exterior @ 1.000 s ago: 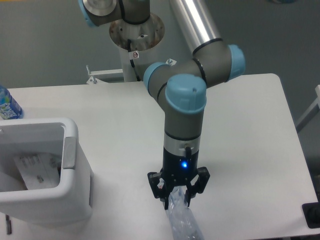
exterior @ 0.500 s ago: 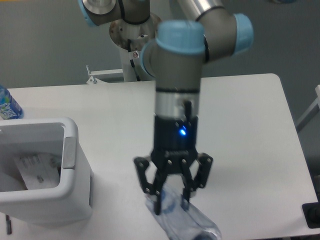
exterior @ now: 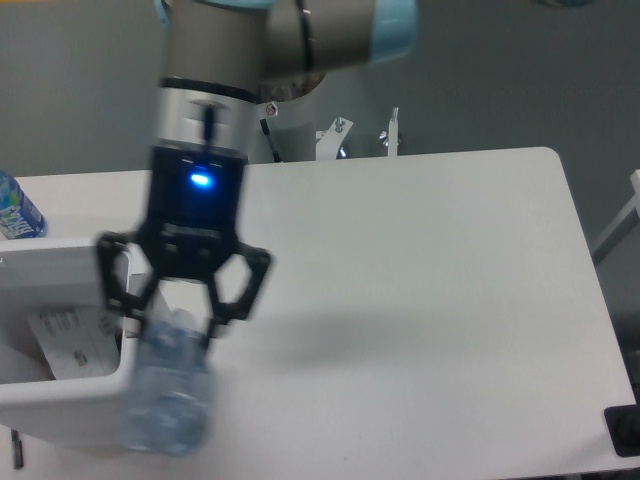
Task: Place the trash in the trash can
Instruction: 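Lift the bottle and carry it over the white bin, then open the gripper to release the bottle into the bin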
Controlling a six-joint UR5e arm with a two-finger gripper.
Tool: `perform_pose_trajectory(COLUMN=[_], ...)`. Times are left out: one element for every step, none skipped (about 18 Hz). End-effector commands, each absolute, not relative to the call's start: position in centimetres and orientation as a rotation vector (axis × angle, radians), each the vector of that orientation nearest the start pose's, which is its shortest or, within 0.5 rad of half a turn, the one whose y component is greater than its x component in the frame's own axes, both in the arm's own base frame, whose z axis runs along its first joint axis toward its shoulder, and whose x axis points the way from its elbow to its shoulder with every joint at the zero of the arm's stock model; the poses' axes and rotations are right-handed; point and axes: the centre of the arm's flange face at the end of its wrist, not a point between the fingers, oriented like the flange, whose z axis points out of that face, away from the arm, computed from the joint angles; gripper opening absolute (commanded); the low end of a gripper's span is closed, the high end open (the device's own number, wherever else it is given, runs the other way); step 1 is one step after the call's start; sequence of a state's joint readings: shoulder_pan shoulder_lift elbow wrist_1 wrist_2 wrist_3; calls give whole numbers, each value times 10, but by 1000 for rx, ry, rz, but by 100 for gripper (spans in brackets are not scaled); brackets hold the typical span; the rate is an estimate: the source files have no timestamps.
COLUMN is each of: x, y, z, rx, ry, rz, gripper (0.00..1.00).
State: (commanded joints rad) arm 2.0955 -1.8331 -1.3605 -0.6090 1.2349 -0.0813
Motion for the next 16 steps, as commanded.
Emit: perform_pose_trajectory(x=[-171,-161,-144,-129,-123,-122,-121,-121,-121,-121,-121,-121,-122,-125,-125,-125], y=[637,639,642,643,640,638,638,638,638,637,635,635,634,633,633,632], z=[569,559,547,536,528,519,513,510,508,509,509,511,514,515,514,515], rx=[-2149,-2168,-2196,-2221,-2236,-2253,-2263,-2270,-2272,-2272,-2271,-2268,-2263,-2260,-2261,-2261], ry=[-476,-467,-449,-431,-430,-435,-435,-433,-436,-436,-432,-430,-432,-436,-439,-439], rz=[-135,-151,-174,-194,-199,-205,-208,-206,-207,-207,-206,-205,-204,-201,-202,-201], gripper=[55,55,55,56,56,57,67,87,94,97,100,100,100,100,100,100])
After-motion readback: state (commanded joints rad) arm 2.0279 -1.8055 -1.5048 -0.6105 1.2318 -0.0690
